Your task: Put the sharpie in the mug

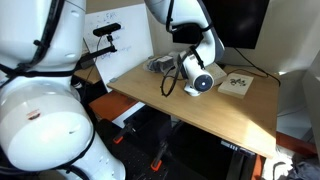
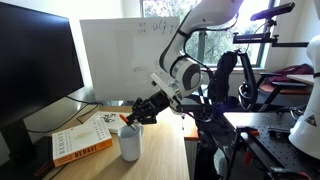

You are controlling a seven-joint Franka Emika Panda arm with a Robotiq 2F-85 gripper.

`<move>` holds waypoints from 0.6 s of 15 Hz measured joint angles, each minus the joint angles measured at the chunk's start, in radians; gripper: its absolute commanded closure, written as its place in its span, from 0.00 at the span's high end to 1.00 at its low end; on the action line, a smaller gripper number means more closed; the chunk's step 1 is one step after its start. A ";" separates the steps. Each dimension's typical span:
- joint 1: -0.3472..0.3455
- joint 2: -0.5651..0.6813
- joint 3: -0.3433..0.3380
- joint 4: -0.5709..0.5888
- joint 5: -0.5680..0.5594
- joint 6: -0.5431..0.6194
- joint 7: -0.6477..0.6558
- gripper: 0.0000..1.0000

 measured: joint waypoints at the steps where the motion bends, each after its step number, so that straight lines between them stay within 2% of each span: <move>1: 0.000 0.001 -0.004 -0.007 0.024 -0.008 -0.017 0.54; 7: 0.025 -0.011 -0.025 -0.023 0.082 0.012 -0.094 0.98; 9: 0.059 -0.043 -0.032 -0.027 0.077 0.112 -0.094 1.00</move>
